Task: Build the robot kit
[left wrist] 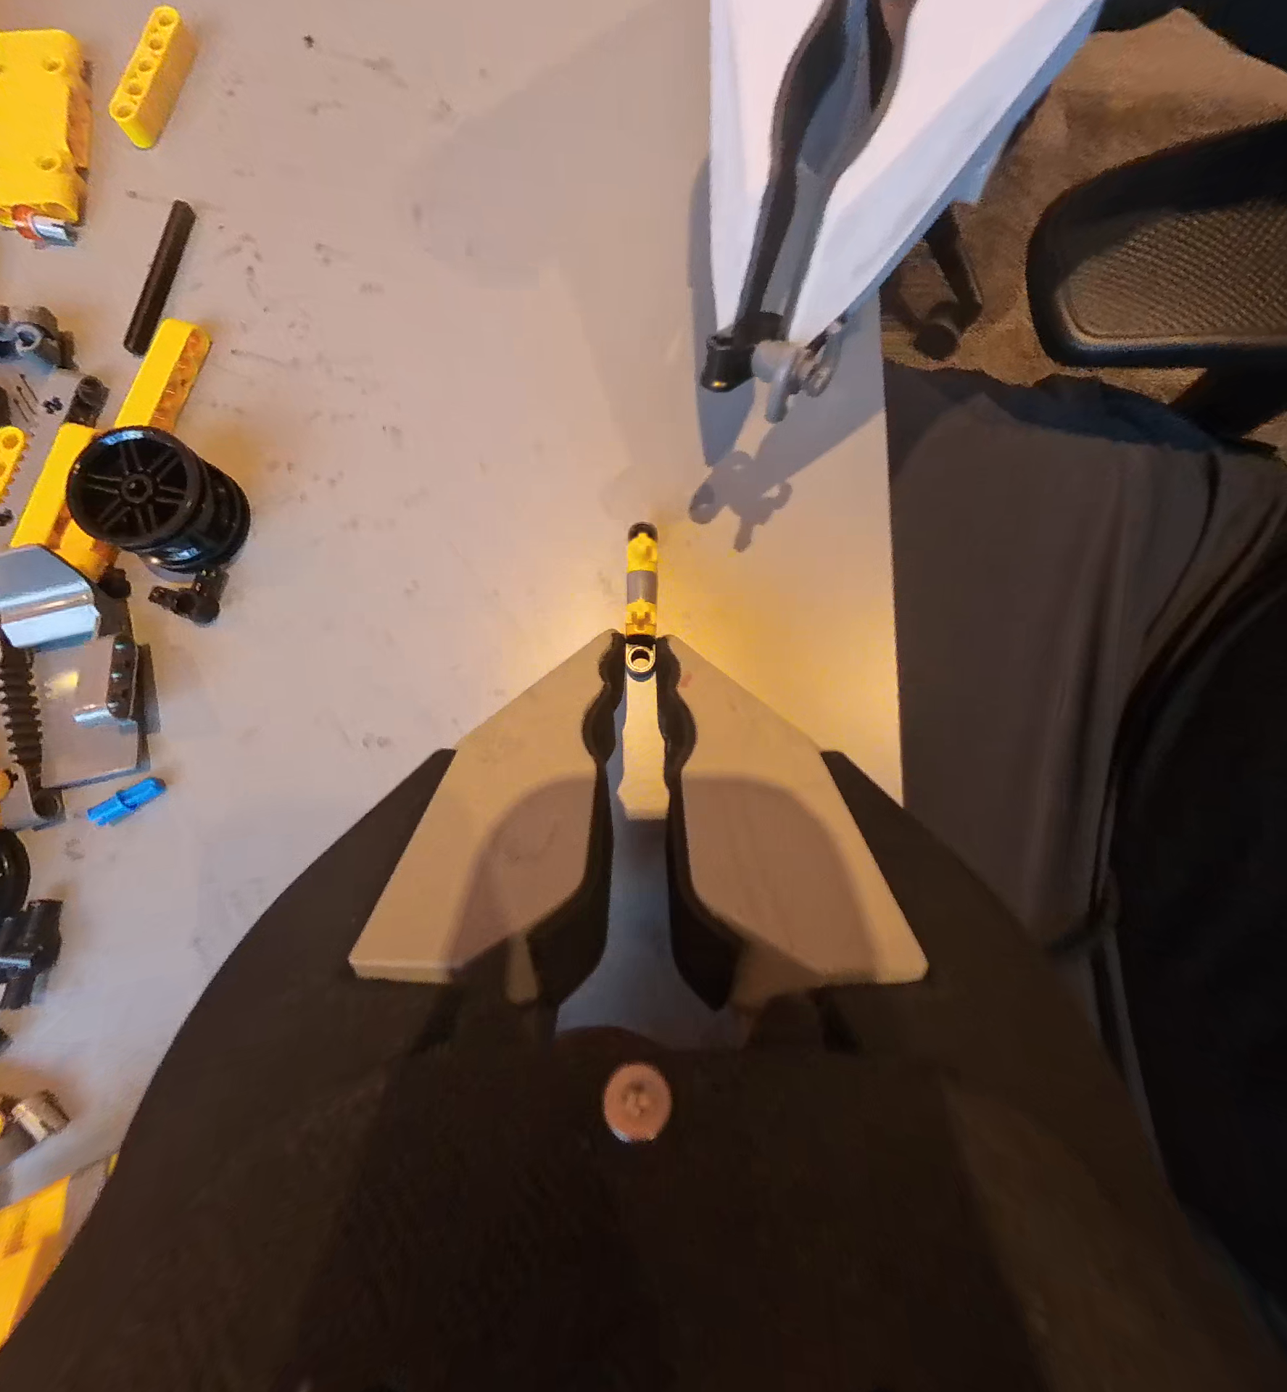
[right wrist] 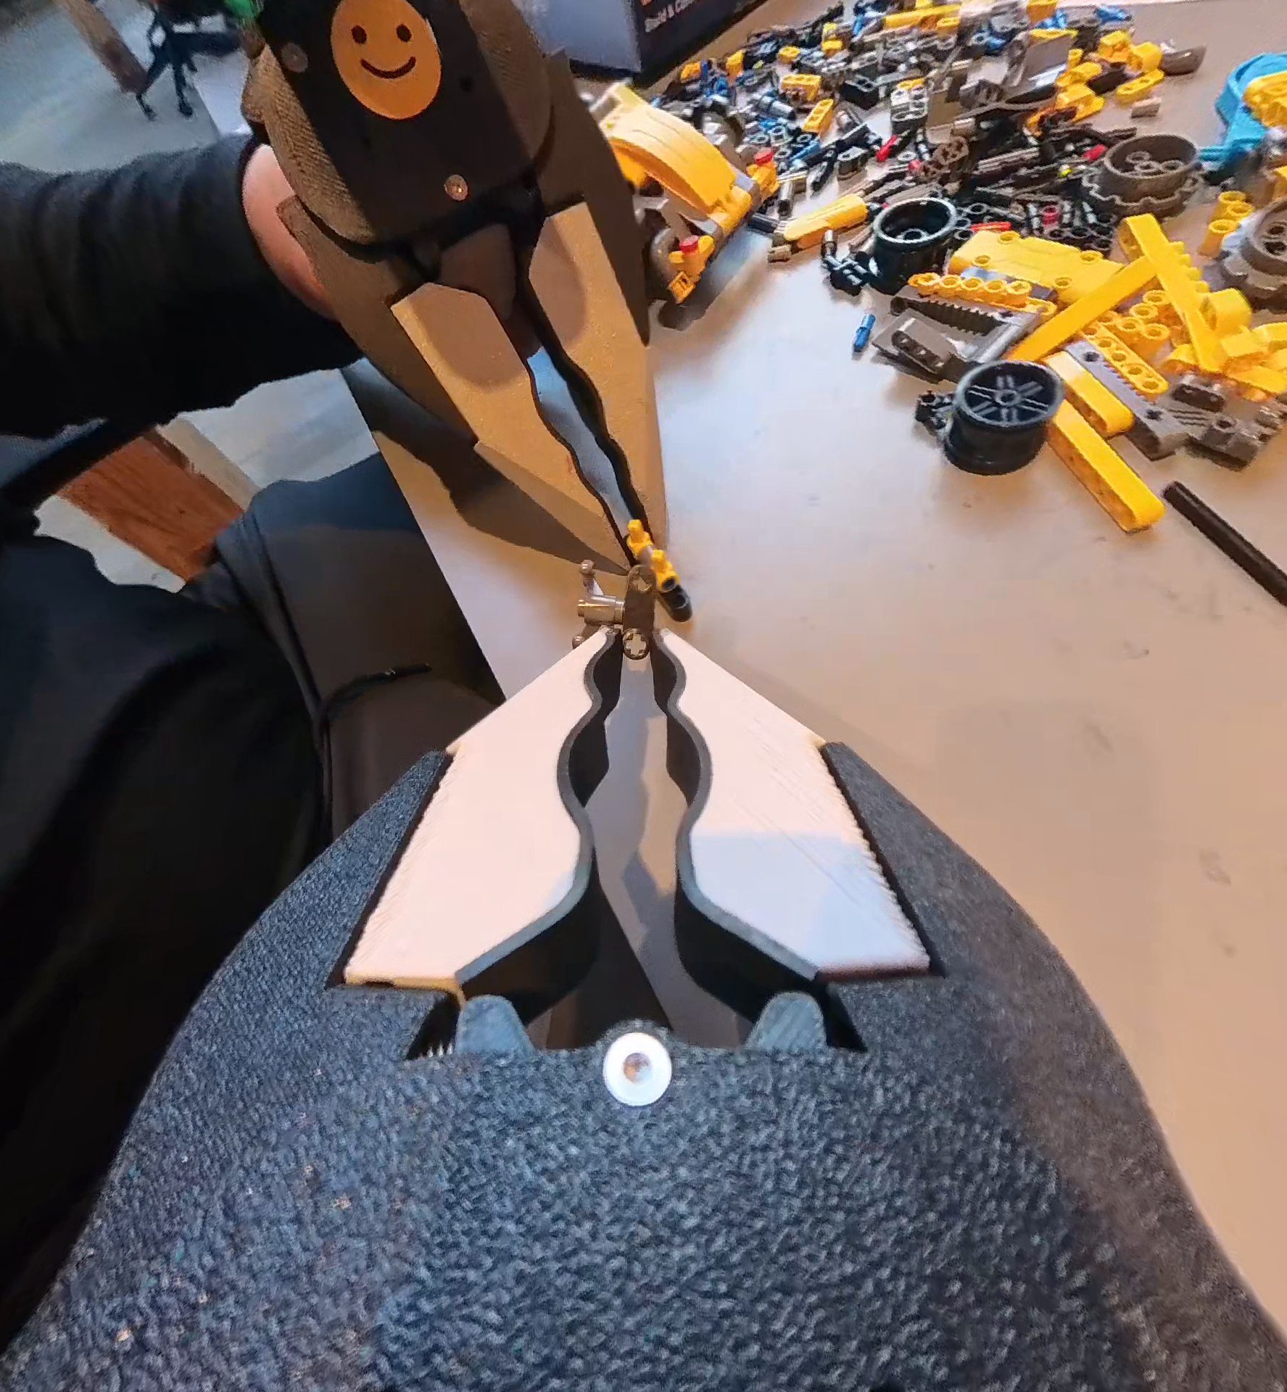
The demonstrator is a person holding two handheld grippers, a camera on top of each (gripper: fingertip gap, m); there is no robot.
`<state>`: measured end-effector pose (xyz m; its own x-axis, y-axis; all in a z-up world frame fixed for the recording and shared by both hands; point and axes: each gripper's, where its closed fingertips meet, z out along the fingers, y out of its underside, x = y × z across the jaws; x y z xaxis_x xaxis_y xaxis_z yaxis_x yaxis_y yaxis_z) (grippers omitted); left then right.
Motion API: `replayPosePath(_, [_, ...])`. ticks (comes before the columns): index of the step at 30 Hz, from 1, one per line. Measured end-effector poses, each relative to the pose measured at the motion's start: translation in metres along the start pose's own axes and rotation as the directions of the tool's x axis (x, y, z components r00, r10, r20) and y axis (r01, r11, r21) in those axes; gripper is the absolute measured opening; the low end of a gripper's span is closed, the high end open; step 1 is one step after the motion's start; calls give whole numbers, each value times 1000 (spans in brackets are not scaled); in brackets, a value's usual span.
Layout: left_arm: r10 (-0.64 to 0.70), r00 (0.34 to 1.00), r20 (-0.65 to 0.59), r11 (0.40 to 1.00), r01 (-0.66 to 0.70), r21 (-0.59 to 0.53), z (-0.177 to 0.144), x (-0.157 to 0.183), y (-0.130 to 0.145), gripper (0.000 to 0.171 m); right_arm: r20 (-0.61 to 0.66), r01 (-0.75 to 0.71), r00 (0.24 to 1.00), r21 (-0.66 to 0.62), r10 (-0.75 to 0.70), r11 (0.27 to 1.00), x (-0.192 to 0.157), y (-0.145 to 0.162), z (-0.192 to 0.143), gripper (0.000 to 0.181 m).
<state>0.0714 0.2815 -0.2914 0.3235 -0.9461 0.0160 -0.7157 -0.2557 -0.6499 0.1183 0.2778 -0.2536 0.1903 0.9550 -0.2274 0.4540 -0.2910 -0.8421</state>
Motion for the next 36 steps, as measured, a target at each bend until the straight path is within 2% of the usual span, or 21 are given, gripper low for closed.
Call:
replayPosePath(13, [71, 997, -18, 997, -71, 1, -29, 15, 33, 6, 93, 133, 988, -73, -126, 988, -21, -16, 43, 7])
replayPosePath(20, [107, 992, 67, 994, -105, -37, -31, 16, 32, 24, 100, 162, 983, -72, -154, 984, -24, -18, 49, 7])
replayPosePath(36, [44, 997, 62, 998, -47, 51, -43, 15, 14, 27, 88, 161, 984, -57, -155, 985, -23, -17, 42, 7])
